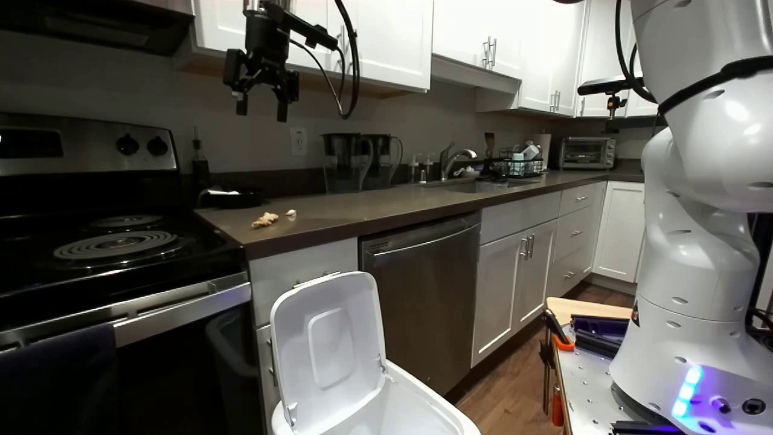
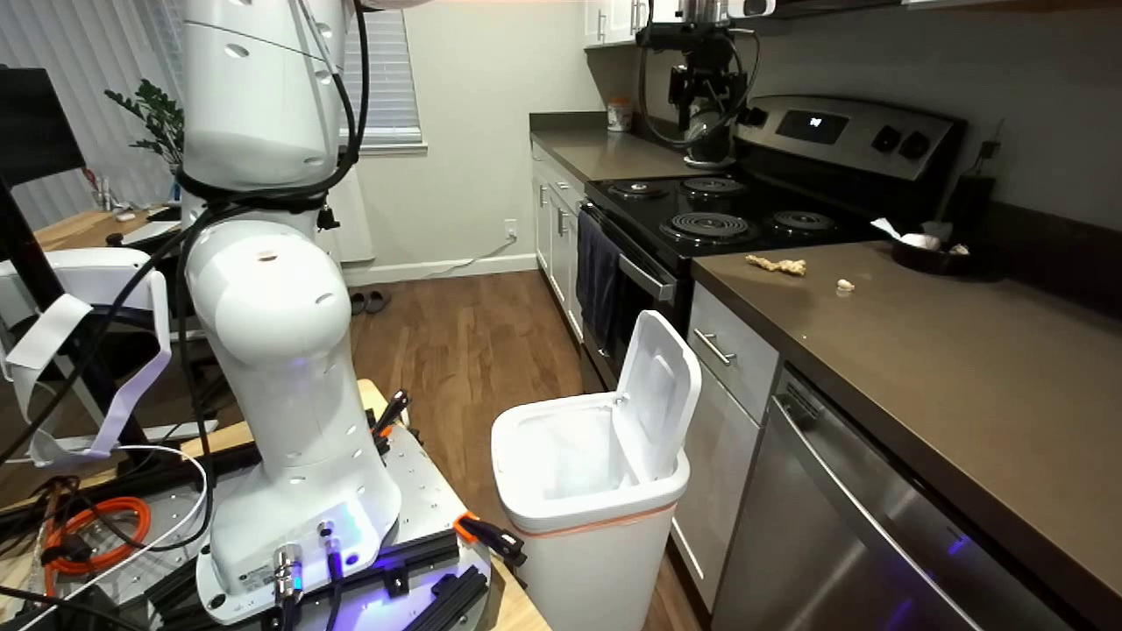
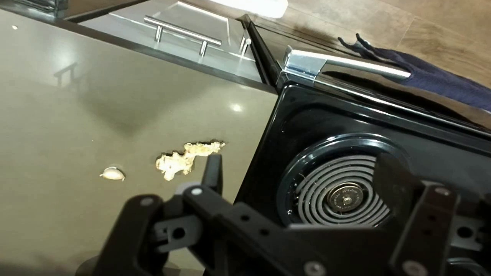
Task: Throw the object into the open bin
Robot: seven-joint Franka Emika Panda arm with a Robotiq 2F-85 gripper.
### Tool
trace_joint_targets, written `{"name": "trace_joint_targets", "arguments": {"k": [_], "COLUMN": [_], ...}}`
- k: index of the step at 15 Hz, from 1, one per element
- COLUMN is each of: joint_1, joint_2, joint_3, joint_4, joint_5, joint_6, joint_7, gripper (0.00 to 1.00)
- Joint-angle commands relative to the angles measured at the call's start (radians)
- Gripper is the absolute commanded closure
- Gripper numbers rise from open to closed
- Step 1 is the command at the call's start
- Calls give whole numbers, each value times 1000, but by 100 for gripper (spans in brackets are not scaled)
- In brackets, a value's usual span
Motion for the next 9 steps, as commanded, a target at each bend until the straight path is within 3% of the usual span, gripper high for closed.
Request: {"name": "trace_joint_targets", "arguments": {"k": [1,5,9], "joint_1": [10,34,34], "joint_2": [58,123,152], "joint_3": [-7,-49,-88], "joint_4": [6,34,66], "joint_5": [-6,-52,-40], "joint_6": [105,181,148], "joint_7": [57,226,417], "gripper": [0,0,0]}}
